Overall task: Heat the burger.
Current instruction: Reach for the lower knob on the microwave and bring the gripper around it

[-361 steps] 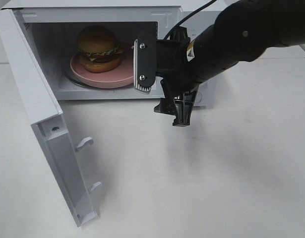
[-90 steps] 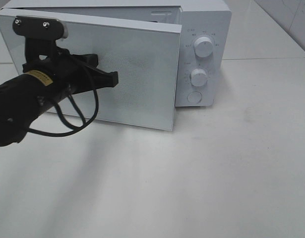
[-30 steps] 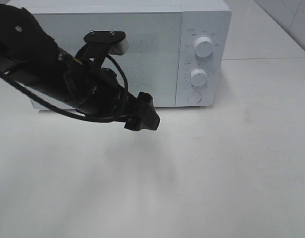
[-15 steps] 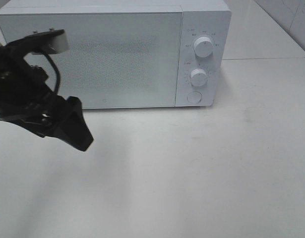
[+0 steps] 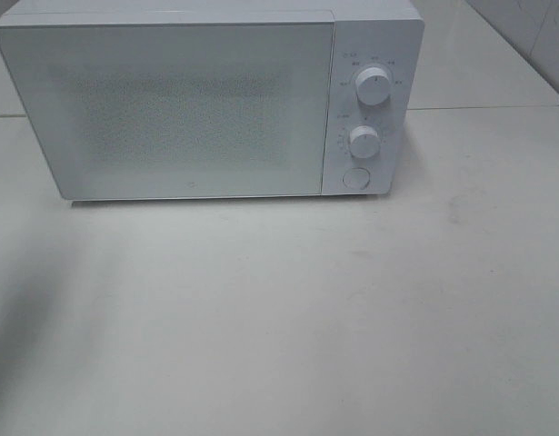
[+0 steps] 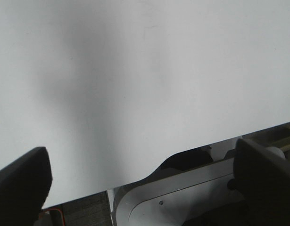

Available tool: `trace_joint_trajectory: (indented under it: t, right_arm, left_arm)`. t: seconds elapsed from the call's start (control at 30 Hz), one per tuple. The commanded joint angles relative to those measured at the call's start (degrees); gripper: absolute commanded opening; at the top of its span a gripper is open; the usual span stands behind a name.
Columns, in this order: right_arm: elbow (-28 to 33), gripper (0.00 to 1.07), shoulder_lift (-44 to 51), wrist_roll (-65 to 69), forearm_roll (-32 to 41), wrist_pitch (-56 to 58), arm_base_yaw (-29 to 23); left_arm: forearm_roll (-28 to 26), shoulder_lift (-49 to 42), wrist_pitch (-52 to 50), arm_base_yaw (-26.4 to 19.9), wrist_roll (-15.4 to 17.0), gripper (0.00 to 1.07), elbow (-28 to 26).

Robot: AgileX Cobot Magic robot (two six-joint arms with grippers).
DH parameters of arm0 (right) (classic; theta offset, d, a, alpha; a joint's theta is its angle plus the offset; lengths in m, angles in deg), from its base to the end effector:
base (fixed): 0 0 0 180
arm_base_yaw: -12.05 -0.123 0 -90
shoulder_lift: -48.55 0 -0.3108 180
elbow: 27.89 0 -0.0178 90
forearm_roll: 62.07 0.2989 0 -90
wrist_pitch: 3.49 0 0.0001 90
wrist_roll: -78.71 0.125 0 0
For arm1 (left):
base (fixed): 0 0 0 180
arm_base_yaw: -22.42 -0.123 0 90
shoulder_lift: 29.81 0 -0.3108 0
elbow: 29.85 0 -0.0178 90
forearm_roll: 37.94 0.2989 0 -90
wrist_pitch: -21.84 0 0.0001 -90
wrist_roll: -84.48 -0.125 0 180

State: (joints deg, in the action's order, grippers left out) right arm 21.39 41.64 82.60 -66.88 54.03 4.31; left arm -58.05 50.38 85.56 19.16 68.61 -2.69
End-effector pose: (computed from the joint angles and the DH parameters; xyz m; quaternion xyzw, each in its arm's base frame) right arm 0.0449 -0.0028 0.2915 -0.0276 0.8361 0.0136 0.5477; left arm 0.2608 -0.0238 0.2401 0.0433 0.9828 -0.1471 0.1025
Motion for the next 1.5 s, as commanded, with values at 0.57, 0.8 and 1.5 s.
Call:
trace_joint_trajectory:
  t: [0.57, 0.8, 1.5]
  right_arm:
    - [0.1, 0.75, 1.5, -0.3, -0.2, -0.3, 0.3]
    - [0.1, 0.75, 1.5, -0.3, -0.2, -0.3, 0.3]
    - [0.1, 0.75, 1.5, -0.3, -0.2, -0.3, 0.3]
  left_arm:
    - [9.7, -32.8, 1.0, -3.2, 8.8, 1.0, 13.5]
    - [10.8, -48.8, -0.3, -3.2, 8.9, 1.0, 18.7]
    - [11.4, -74.9, -2.2, -3.2, 9.3, 1.0, 21.0]
